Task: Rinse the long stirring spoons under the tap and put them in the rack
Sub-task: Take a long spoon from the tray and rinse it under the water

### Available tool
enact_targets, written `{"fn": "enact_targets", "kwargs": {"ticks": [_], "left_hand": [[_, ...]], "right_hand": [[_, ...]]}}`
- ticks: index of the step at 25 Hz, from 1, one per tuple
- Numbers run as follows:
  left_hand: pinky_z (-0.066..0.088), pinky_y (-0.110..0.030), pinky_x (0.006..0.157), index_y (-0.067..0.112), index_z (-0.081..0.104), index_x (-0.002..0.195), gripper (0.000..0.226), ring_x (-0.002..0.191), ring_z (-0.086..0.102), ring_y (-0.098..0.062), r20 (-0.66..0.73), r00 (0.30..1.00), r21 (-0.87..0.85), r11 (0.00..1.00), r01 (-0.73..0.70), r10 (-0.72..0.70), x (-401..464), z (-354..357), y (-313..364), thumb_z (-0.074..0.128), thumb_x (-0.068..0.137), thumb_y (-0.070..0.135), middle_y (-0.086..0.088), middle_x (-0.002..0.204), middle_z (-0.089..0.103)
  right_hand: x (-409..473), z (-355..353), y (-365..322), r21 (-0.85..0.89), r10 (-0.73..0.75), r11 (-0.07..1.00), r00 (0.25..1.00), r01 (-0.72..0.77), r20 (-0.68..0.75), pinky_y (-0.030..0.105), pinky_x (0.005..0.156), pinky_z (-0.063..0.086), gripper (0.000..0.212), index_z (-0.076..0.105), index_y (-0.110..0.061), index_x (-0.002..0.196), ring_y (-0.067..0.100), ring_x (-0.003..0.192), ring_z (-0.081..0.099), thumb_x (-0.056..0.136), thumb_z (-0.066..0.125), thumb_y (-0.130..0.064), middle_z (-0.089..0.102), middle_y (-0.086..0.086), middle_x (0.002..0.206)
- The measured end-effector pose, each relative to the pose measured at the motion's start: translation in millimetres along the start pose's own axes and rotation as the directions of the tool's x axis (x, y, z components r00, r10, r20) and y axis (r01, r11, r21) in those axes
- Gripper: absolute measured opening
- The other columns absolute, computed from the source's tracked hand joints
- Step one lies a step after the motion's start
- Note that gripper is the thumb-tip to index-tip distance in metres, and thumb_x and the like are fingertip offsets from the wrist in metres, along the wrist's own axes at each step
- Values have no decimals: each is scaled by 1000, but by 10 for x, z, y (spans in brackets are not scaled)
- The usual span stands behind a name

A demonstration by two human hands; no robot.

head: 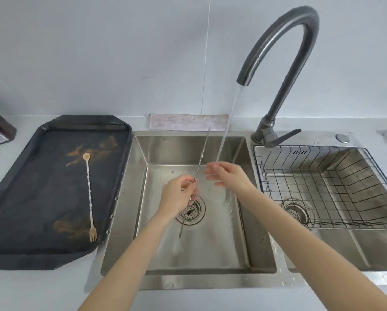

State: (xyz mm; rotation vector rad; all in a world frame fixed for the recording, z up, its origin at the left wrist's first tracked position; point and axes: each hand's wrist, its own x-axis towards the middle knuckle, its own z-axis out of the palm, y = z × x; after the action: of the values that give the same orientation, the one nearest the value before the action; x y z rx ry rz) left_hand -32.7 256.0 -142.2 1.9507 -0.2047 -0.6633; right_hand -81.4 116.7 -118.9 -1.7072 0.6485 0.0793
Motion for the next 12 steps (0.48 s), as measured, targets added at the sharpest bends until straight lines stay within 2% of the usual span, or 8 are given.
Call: {"fn": "enact_targets", "kwargs": {"ticks": [3, 6, 9, 12], "left_hand": [[48, -9, 45, 14, 56, 95, 6, 38, 59, 6, 20, 999, -68, 996, 52, -51, 35, 184, 76, 51, 93, 11, 5, 69, 62], [48, -20, 55, 14, 55, 94, 5, 39, 60, 7, 33, 995, -112, 989, 94, -91, 88, 314, 116, 51, 94, 12, 4, 72, 64], [47, -20, 56, 15, 55, 94, 11, 49, 63, 3, 30, 995, -111, 989, 101, -98, 103, 374, 124, 46, 96, 10, -1, 81, 66], [46, -16, 56, 16, 57, 96, 15, 61, 64, -3, 38, 994, -107, 988, 110, -106, 88, 417, 80, 43, 97, 11, 3, 79, 65]], "right_hand": [[170, -183, -143, 259, 76, 963, 997, -76, 11, 19, 75, 47, 33, 51, -2, 126, 20, 101, 60, 99, 33, -10, 63, 15, 123], [304, -291, -176, 369, 94, 923, 994, -111, 64, 20, 76, 46, 33, 47, -2, 129, 27, 112, 59, 99, 35, -8, 61, 15, 123], [422, -353, -176, 445, 74, 890, 995, -98, 72, 17, 68, 51, 28, 53, -3, 122, 16, 89, 64, 97, 41, -5, 63, 8, 105], [524, -419, -187, 490, 67, 867, 995, -92, 67, 13, 64, 52, 11, 58, -9, 100, 8, 77, 63, 92, 53, -4, 64, 4, 93]]}}
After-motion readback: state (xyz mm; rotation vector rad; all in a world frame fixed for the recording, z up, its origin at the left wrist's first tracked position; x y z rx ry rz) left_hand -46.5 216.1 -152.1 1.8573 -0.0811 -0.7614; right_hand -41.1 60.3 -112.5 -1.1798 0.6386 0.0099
